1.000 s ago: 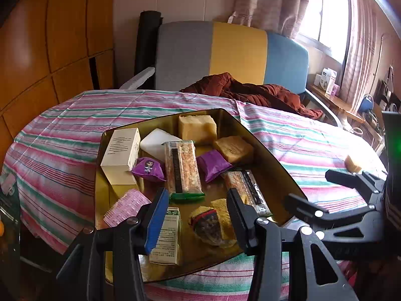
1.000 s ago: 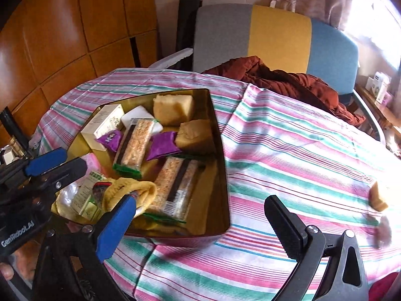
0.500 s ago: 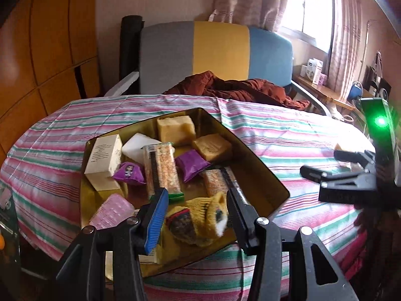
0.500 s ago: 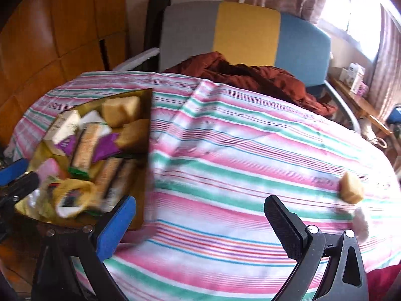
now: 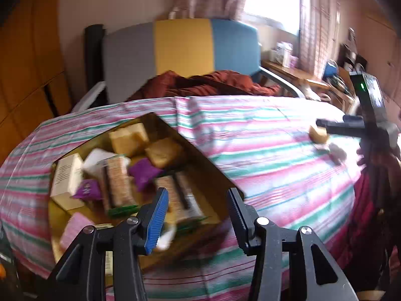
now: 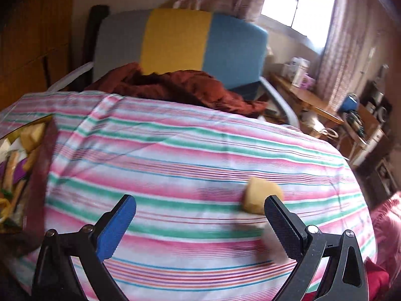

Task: Organize objects
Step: 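Move both grippers back from the tray to the sponge and bag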

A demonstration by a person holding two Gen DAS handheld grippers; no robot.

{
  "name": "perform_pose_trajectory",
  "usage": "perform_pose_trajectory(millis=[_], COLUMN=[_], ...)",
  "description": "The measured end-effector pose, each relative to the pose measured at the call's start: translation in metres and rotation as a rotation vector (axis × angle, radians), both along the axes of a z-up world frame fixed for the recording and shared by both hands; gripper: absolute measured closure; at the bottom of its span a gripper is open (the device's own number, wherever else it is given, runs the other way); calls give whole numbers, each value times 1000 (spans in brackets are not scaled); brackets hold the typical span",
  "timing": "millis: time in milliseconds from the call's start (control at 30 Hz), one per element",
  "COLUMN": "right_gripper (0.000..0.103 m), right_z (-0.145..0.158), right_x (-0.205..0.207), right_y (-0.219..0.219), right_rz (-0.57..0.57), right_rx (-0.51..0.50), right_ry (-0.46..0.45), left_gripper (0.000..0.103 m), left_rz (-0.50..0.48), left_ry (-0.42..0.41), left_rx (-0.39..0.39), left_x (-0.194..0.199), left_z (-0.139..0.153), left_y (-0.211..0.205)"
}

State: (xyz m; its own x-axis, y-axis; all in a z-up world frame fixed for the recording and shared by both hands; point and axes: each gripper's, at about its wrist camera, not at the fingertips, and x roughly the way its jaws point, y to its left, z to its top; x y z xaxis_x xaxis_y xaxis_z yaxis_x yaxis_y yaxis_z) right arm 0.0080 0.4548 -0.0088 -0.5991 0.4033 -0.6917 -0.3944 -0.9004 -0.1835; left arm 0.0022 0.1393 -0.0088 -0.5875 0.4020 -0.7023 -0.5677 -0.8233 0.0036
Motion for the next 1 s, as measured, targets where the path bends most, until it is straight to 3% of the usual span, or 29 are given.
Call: perform_pose_trajectory(millis=[300, 533, 633, 733, 1000], right_gripper=[0, 0, 0, 0, 0], right_z=[13, -14, -26, -34, -43], right_x=[42, 83, 91, 87, 72], right_y=[83, 143, 154, 155, 145], right_rz=[-319, -552, -598, -595, -548], right_rx=[-228, -573, -672, -710, -697], right_ry=[192, 294, 313, 287, 203], left_gripper=[54, 54, 54, 54, 54], left_rz=[-144, -228, -271, -318, -378], left_ry=[-40, -75, -98, -120, -186], left_rx=[-42, -68, -87, -106, -140], left_x=[12, 17, 21, 26, 34], left_z=[-12, -25, -36, -47, -75], left_y=[56, 92, 110, 127, 152])
